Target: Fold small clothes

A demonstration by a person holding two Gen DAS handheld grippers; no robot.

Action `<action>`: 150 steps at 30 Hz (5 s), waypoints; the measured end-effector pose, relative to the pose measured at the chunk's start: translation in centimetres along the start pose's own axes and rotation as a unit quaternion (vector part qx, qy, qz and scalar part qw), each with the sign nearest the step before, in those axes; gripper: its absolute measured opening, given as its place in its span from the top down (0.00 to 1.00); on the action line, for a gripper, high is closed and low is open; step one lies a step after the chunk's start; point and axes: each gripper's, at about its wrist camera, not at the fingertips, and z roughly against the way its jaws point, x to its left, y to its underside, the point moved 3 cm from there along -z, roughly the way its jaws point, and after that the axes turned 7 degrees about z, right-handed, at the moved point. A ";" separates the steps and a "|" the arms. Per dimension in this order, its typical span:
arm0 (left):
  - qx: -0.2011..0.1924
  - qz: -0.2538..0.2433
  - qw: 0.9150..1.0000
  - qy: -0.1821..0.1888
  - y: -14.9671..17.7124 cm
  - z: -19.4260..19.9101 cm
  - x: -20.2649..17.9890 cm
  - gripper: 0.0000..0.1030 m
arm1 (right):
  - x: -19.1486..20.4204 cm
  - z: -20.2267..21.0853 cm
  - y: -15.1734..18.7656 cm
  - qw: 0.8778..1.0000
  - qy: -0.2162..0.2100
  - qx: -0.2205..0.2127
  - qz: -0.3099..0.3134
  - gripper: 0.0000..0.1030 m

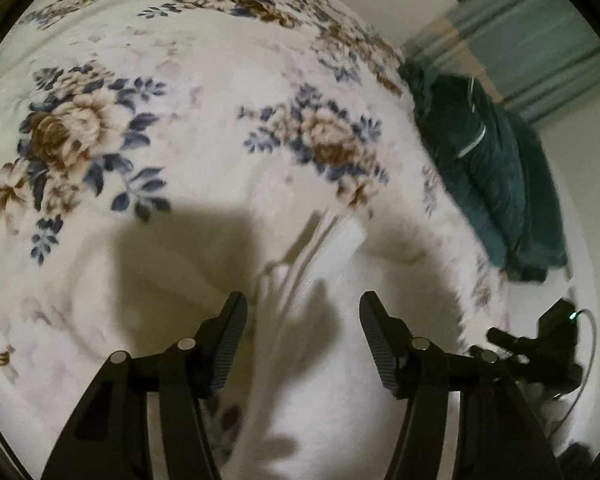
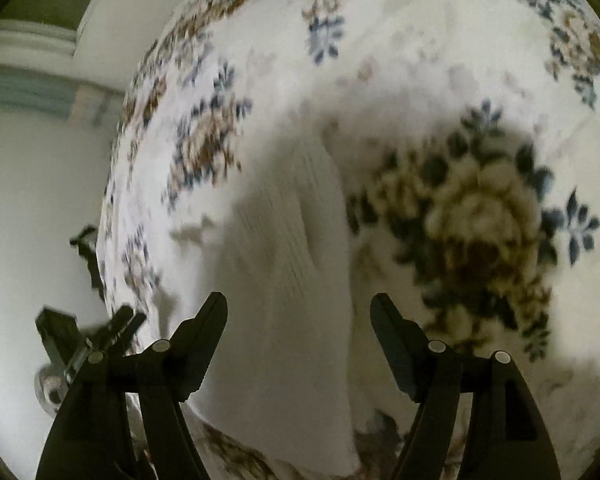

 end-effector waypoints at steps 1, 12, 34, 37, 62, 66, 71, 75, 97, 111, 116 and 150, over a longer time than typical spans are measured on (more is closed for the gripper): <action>0.002 -0.011 1.000 -0.009 -0.1 -0.7 -0.2 0.46 | -0.1 -0.4 0.1 1.000 0.002 0.002 0.003 0.26; 0.033 -0.166 0.983 -0.077 -2.5 -7.9 -6.4 0.98 | 0.8 -3.2 -3.0 0.999 0.027 -0.034 0.031 0.95; 0.024 -0.046 0.996 -0.075 -2.1 -3.2 -0.4 0.60 | -1.6 -4.0 -4.2 0.999 0.017 -0.006 -0.031 0.51; 0.012 -0.070 0.992 -0.106 1.1 -1.2 -0.7 0.59 | -2.1 -2.7 -1.1 0.998 -0.016 -0.009 -0.054 0.45; 0.031 -0.070 0.994 -0.076 7.5 -0.8 0.4 0.93 | -1.3 -3.7 9.6 0.993 -0.032 0.000 -0.111 0.79; 0.027 -0.018 0.998 -0.051 6.4 0.5 2.3 0.95 | -2.5 -3.1 9.2 0.991 -0.030 -0.008 -0.132 0.90; 0.057 0.019 0.998 -0.008 6.1 0.6 3.6 0.91 | -2.7 -3.7 8.7 0.991 -0.051 0.028 -0.119 0.81; 0.076 0.026 0.995 0.050 5.7 0.0 4.2 0.41 | -4.1 -3.7 8.7 0.990 -0.065 0.044 -0.117 0.22; 0.112 0.068 0.975 0.181 4.8 -4.4 1.7 0.78 | -1.8 -10.5 6.2 0.972 -0.205 0.082 -0.079 0.52; 0.011 -0.020 0.978 0.207 -11.8 -0.8 -9.3 0.78 | 6.9 -2.2 -11.8 0.973 -0.226 -0.055 0.011 0.54; 0.016 -0.035 0.984 0.175 -15.9 -5.9 -9.5 0.78 | 6.0 -6.2 -17.4 0.977 -0.207 -0.059 0.001 0.54; -0.083 -0.169 0.955 -0.229 -7.2 -2.2 -12.7 0.00 | 11.3 3.4 -7.6 0.927 0.344 -0.089 0.122 0.00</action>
